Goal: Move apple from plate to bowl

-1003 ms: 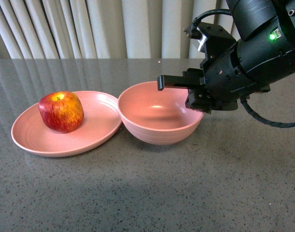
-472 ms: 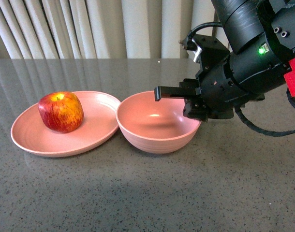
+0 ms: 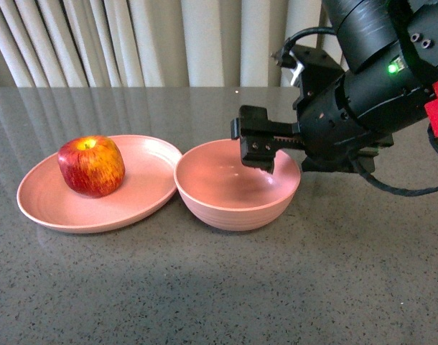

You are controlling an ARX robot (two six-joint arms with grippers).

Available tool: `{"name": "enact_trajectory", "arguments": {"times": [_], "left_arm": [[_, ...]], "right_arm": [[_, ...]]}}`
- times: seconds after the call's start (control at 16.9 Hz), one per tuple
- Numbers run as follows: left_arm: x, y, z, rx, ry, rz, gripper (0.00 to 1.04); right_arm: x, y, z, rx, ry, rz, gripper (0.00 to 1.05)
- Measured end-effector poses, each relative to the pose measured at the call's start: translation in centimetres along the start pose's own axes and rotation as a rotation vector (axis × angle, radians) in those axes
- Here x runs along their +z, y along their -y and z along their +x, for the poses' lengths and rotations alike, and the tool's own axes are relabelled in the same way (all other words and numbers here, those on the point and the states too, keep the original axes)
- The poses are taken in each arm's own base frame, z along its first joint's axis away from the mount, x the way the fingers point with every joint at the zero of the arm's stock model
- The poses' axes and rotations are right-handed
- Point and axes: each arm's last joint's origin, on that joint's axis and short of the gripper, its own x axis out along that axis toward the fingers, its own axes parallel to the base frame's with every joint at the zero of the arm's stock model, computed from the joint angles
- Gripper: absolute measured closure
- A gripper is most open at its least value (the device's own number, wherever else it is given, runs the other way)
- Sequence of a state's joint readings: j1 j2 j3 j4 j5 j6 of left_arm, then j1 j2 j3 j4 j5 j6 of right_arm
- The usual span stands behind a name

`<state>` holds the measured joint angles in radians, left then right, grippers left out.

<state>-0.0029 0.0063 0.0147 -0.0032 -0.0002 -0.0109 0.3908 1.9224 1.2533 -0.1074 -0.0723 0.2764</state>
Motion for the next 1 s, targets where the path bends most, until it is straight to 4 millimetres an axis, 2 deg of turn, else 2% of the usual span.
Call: {"name": "enact_trajectory", "arguments": {"times": [0.12,0.24,0.35,0.47,0.59,0.65,0.71,0.83,0.89,1.0], "left_arm": [[0.0,0.0,0.0,0.0,0.0,0.0,0.07],[0.0,0.0,0.0,0.0,0.0,0.0,0.07],[0.0,0.0,0.0,0.0,0.0,0.0,0.07],[0.0,0.0,0.0,0.0,0.0,0.0,0.07],[0.0,0.0,0.0,0.0,0.0,0.0,0.07],[0.0,0.0,0.0,0.0,0.0,0.0,0.07],[0.0,0.0,0.0,0.0,0.0,0.0,0.07],[0.0,0.0,0.0,0.0,0.0,0.0,0.07],[0.0,0.0,0.0,0.0,0.0,0.0,0.07],[0.0,0.0,0.0,0.0,0.0,0.0,0.07]], "right_arm": [[1.6,0.3,-2.3,0.026,0.097,0.043,0.05],[3.3,0.7,-6.7,0.07,0.261,0.087,0.06],[3.1,1.6,-11.5,0.095,0.43,0.114,0.07],[0.4,2.7,-16.2,0.068,0.609,0.117,0.07],[-3.4,3.3,-20.2,0.011,0.805,0.079,0.07],[-5.9,3.6,-21.7,-0.037,0.863,0.058,0.07],[-8.3,3.9,-22.2,-0.078,0.85,0.048,0.08],[-14.4,5.3,-22.1,-0.286,0.759,-0.055,0.33],[-16.5,6.1,-22.3,-0.318,0.746,-0.084,0.44],[-19.0,7.0,-23.5,-0.315,0.774,-0.11,0.68]]}}
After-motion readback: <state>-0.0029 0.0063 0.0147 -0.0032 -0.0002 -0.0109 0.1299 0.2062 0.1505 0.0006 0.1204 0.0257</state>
